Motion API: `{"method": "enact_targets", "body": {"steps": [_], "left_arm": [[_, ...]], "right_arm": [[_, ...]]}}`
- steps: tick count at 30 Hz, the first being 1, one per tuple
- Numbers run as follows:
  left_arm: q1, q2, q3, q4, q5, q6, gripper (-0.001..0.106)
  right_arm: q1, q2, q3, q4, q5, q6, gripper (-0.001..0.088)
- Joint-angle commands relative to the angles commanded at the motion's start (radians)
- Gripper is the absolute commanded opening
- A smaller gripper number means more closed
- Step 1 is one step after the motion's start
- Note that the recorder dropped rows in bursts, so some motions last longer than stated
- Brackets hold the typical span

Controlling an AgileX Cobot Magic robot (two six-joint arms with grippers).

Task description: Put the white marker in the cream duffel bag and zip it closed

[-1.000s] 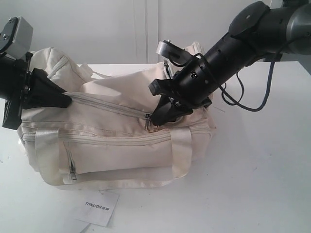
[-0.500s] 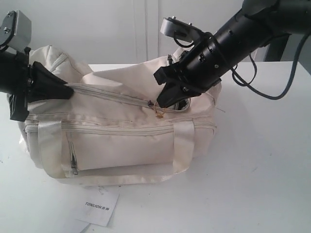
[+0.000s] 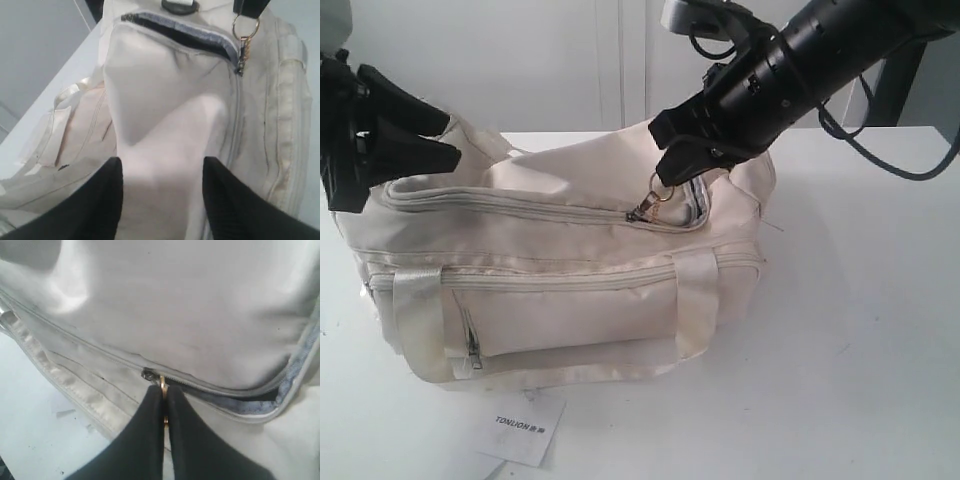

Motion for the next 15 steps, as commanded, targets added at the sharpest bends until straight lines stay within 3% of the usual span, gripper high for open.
{"method": "enact_targets", "body": {"steps": [10, 15], "left_arm": [[-0.002, -0.015, 0.0, -0.146, 0.102, -0.042, 0.054], [-0.091, 0.032, 0.0, -0.171, 0.074, 0.072, 0.054]], "right_arm": [[0.0, -0.094, 0.0, 0.035, 0.002, -0.09, 0.0], [0.004, -0.104, 0.005, 0.039, 0.031, -0.093, 0.0]]}}
